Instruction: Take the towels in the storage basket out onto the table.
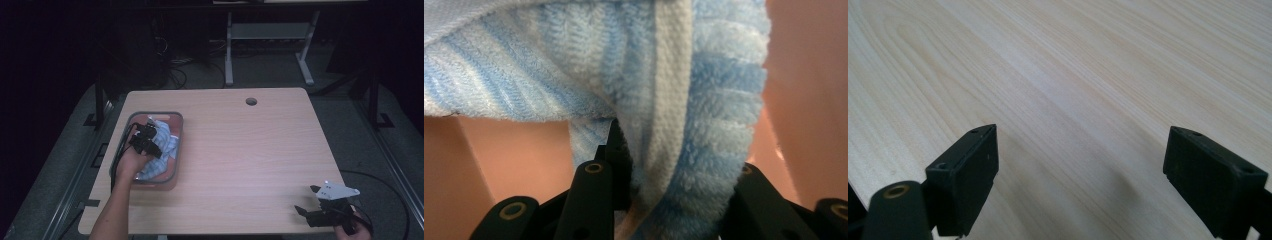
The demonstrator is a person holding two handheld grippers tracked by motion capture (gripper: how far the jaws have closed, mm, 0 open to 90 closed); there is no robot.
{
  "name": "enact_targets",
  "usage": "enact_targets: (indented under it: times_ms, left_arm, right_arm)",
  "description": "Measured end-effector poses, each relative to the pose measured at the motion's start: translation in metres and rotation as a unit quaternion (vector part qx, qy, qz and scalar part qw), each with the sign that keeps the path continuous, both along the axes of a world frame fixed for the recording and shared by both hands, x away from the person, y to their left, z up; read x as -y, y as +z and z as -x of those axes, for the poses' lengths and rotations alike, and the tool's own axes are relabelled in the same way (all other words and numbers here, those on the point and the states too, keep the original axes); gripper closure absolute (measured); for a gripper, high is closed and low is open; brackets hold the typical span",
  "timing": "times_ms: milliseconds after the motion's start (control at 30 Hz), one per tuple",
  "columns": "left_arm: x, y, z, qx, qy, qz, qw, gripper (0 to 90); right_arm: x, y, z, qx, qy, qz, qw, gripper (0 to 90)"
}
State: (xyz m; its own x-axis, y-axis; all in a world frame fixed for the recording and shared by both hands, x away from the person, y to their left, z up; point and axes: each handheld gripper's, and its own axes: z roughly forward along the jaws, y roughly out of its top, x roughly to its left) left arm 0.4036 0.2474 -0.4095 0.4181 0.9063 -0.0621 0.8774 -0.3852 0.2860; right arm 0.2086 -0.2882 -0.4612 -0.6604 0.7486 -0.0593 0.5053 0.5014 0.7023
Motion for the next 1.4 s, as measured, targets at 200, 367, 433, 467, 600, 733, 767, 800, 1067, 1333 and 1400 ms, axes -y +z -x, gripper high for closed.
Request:
enact_targets:
  times_ms: [200,367,433,467,600,733,767,800,1067,1333,1400]
  left_arm:
    - [-0.007,0.009,0.011,0.016,0.003,0.042,0.9990,69.1]
    - [-0.010,0.014,0.021,0.035,-0.005,0.065,0.9973,69.0]
    - [-0.013,0.016,0.023,0.044,-0.007,0.085,0.9953,69.0]
    - [-0.015,0.018,0.025,0.051,-0.005,0.094,0.9942,69.0]
    - [-0.020,0.023,0.031,0.064,0.000,0.120,0.9907,69.0]
    - [-0.025,0.027,0.039,0.075,0.010,0.151,0.9857,68.5]
    - [-0.027,0.028,0.040,0.077,0.011,0.154,0.9849,68.6]
    - [-0.028,0.030,0.041,0.080,0.011,0.158,0.9842,68.5]
    - [-0.033,0.037,0.051,0.094,0.007,0.195,0.9763,68.6]
    - [-0.041,0.048,0.058,0.112,0.012,0.223,0.9683,68.6]
    - [-0.042,0.053,0.060,0.119,0.008,0.223,0.9674,68.6]
  right_arm:
    - [0.003,0.001,0.001,0.003,-0.008,-0.005,0.9999,13.9]
    - [0.003,0.001,0.002,0.003,-0.009,-0.004,0.9999,13.9]
    - [0.002,0.001,0.002,0.003,-0.010,-0.004,0.9999,13.9]
    - [0.002,0.001,0.002,0.003,-0.011,-0.004,0.9999,13.9]
    - [0.003,0.002,0.002,0.006,-0.014,-0.001,0.9999,13.9]
    - [0.004,0.000,0.001,0.002,-0.016,-0.005,0.9999,13.9]
    - [0.004,0.000,0.001,0.000,-0.015,-0.005,0.9999,13.9]
    - [0.004,0.001,0.001,0.002,-0.014,-0.003,0.9999,13.9]
    - [0.005,0.002,0.001,0.009,-0.023,-0.001,0.9997,13.9]
    - [0.005,0.003,0.001,0.009,-0.023,0.002,0.9997,13.9]
    - [0.004,0.004,0.000,0.011,-0.019,0.005,0.9998,13.9]
